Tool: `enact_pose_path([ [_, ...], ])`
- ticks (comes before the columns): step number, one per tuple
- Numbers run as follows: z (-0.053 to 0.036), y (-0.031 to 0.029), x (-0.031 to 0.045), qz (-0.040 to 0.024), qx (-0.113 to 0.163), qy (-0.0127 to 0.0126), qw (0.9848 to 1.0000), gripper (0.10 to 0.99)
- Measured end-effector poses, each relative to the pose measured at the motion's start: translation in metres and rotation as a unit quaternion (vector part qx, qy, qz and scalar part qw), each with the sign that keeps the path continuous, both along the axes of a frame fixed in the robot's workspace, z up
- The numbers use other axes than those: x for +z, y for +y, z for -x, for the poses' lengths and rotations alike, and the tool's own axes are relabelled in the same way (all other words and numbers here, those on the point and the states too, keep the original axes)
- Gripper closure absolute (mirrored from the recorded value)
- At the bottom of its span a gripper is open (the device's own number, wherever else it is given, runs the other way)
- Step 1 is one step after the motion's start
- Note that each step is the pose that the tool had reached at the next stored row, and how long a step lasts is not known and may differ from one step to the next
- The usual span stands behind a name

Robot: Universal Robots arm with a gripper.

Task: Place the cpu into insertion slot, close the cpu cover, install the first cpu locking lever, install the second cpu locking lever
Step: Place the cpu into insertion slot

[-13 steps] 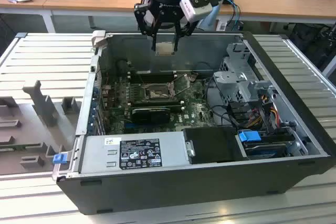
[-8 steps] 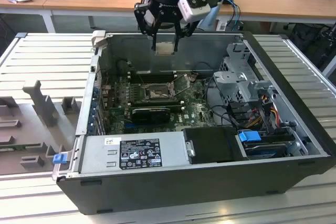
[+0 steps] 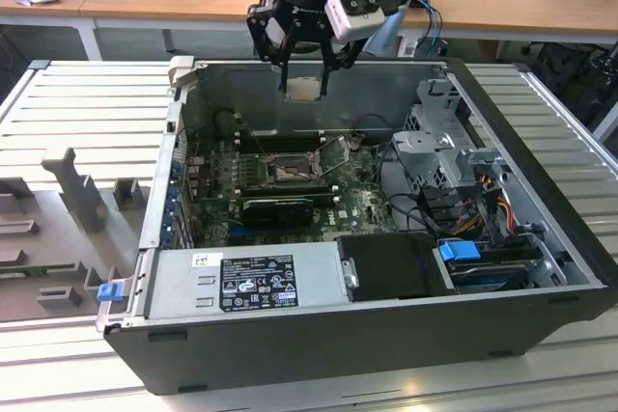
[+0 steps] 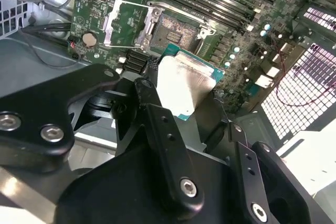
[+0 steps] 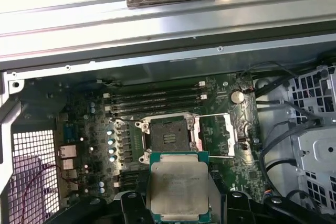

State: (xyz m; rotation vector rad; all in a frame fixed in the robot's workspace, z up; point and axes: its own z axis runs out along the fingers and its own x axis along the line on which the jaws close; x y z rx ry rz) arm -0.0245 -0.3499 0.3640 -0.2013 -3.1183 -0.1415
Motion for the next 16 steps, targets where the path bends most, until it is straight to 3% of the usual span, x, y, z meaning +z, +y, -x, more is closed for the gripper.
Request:
enact_pose_path([
  [16,0.0001,0.0000,-0.0011,0.0000,-0.048,0.0000,0.9988,0.561],
])
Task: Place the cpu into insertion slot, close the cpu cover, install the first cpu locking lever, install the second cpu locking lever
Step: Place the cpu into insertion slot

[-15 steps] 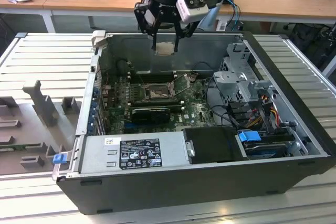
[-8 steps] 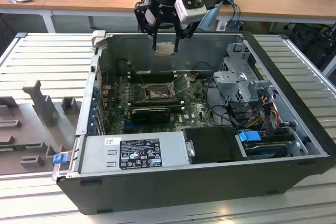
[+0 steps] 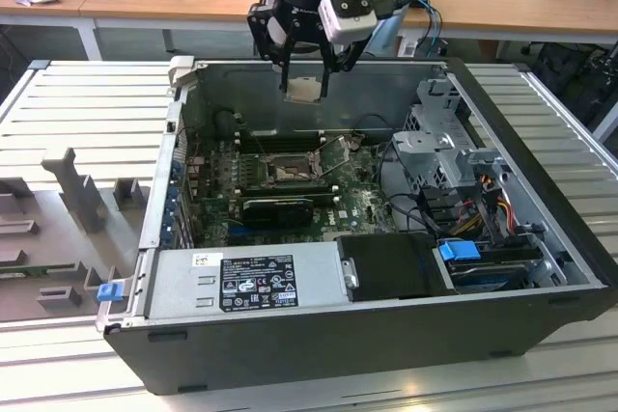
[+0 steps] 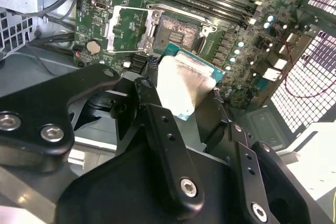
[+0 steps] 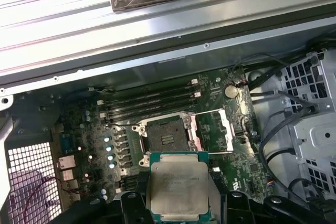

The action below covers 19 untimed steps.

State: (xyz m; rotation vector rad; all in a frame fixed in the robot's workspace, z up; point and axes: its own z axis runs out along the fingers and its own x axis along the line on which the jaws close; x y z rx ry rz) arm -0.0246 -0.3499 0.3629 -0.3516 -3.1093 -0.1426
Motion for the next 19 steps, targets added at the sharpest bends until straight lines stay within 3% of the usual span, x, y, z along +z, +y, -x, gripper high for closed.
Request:
enact_pose_path([
  [19,0.0000,0.0000,-0.0008,0.0000,-0.042,0.0000,0.9991,0.561],
])
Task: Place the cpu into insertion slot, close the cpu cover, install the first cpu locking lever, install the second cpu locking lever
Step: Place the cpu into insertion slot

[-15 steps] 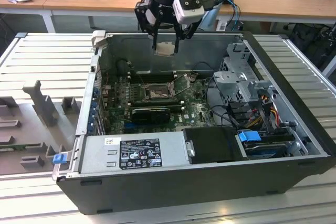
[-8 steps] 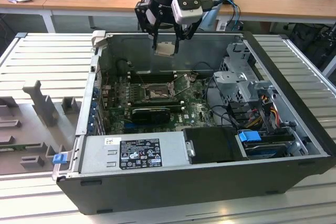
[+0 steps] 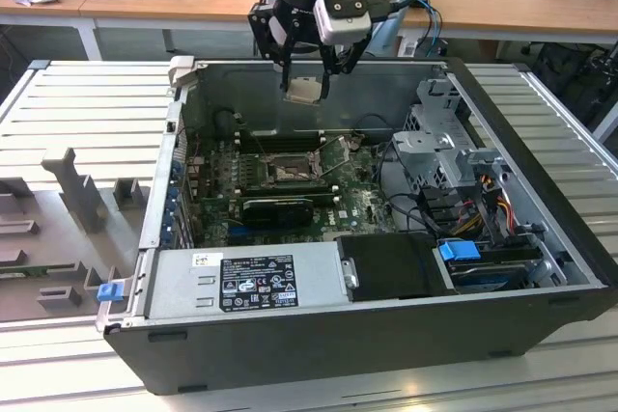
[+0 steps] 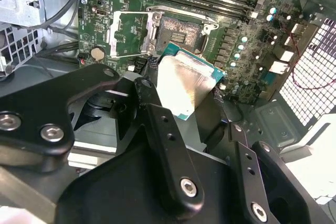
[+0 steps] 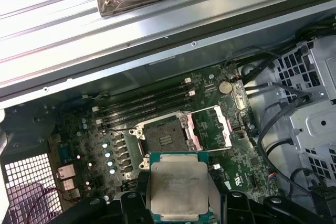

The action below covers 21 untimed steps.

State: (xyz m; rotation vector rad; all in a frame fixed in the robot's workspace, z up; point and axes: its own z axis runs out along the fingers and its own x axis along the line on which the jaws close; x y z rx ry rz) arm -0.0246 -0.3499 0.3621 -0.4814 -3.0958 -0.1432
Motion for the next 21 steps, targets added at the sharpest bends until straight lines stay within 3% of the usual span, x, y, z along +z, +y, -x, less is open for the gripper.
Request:
enact_pose_path([
  [21,0.0000,0.0000,-0.0005,0.0000,-0.039,0.0000,0.9992,0.561],
])
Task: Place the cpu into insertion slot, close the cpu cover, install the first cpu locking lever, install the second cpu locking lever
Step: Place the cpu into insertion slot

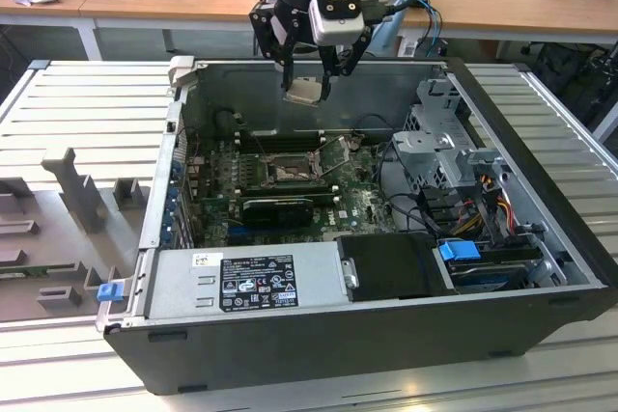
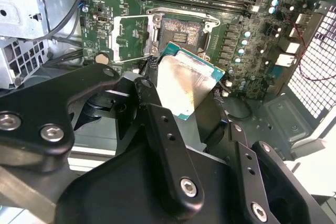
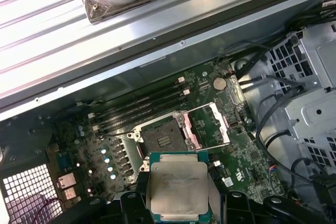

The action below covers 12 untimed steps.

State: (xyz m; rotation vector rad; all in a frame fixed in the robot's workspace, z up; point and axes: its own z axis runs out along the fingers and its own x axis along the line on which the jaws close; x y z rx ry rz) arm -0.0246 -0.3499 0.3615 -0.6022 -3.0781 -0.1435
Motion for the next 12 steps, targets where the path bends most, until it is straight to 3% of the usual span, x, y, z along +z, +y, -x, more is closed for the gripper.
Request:
enact_pose_path([
  [12,0.0000,0.0000,-0.0002,0.0000,-0.016,0.0000,0.9999,0.561],
])
